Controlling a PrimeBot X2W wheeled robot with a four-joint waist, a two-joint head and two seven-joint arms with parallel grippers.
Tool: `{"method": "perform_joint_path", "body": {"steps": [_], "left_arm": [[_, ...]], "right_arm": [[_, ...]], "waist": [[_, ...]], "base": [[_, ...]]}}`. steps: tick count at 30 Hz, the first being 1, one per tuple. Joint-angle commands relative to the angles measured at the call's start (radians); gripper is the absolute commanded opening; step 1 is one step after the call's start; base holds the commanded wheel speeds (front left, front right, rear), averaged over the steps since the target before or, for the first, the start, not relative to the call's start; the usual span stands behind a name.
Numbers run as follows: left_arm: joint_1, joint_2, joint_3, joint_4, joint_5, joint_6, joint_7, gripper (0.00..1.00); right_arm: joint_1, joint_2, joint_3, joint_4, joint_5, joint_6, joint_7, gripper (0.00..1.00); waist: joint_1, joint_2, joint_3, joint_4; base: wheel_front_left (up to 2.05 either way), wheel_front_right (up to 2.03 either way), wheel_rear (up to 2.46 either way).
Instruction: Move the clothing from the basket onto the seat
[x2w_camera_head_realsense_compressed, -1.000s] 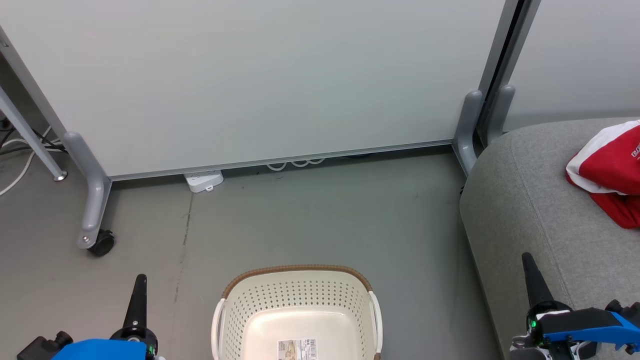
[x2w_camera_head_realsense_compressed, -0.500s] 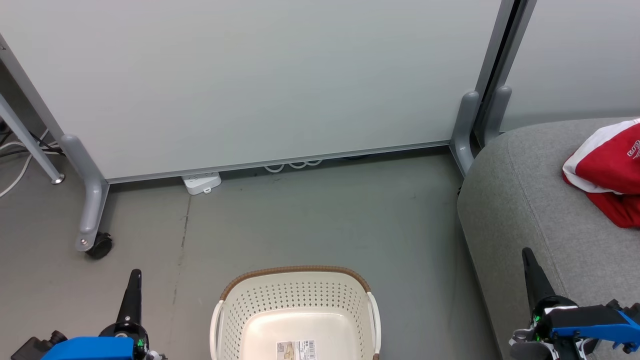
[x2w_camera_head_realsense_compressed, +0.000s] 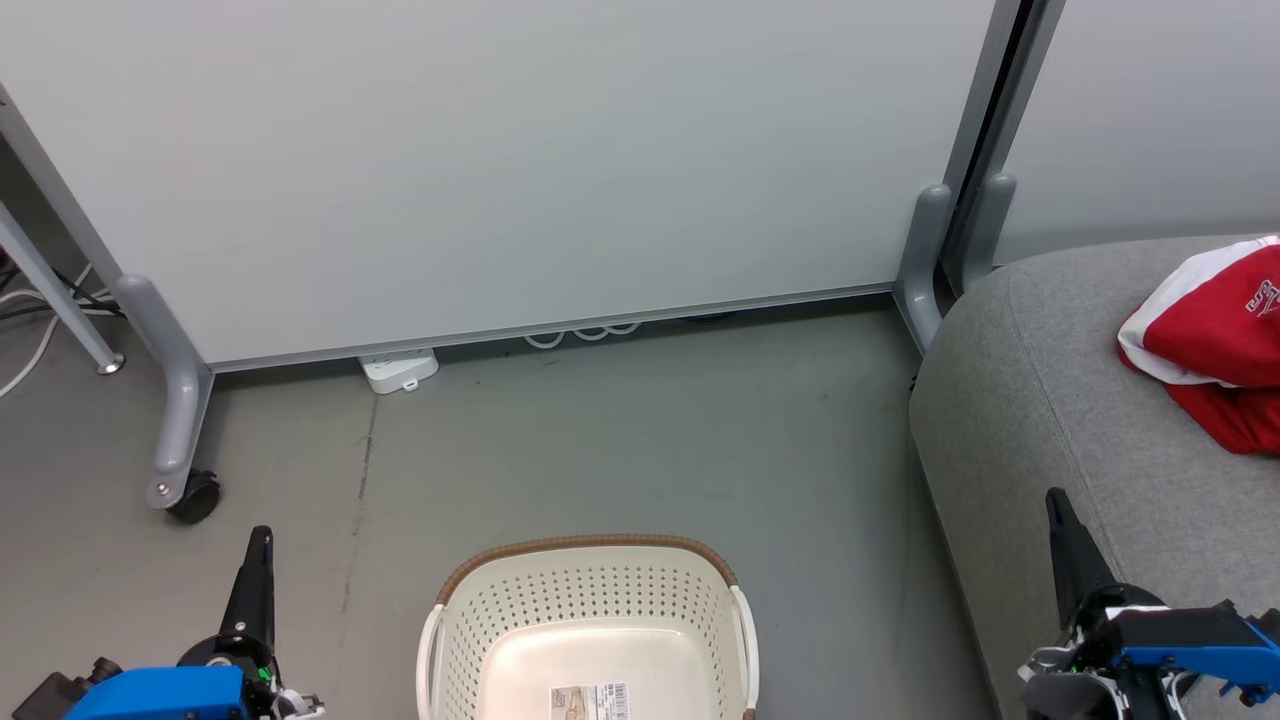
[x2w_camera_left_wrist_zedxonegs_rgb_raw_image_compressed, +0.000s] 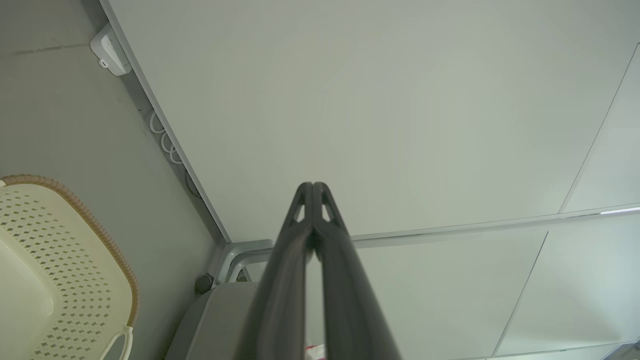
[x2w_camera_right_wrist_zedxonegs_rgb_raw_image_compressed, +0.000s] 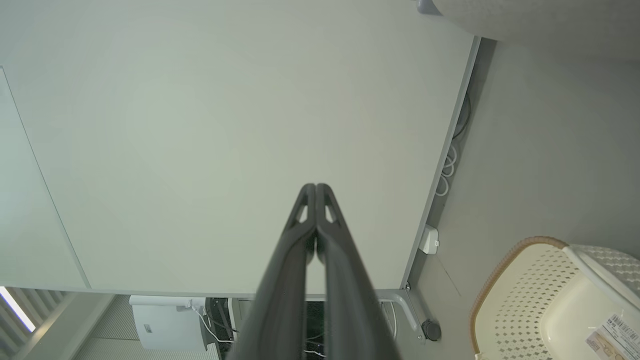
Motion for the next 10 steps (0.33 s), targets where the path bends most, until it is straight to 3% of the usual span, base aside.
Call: {"method": "perform_joint_path", "body": {"steps": [1,10], "left_arm": [[-0.013,0.004,0.005,-0.008,-0.015,-0.005,0.005,0.0],[-0.017,0.003,0.017,-0.015,-0.073,-0.006,0.023,0.0]], "right_arm": [[-0.021,-0.002,-0.003,-0.006,0.018,-0.001,0.007,0.0],[-0.026,-0.002,-0.004,-0.006,0.088,0.0,0.016,0.0]], "waist": [[0.0,0.0,0.0,0.0],[-0.0001,0.0,-0.003,-0.005]], "base": [[0.0,0.0,0.0],[0.0,0.0,0.0]]}}
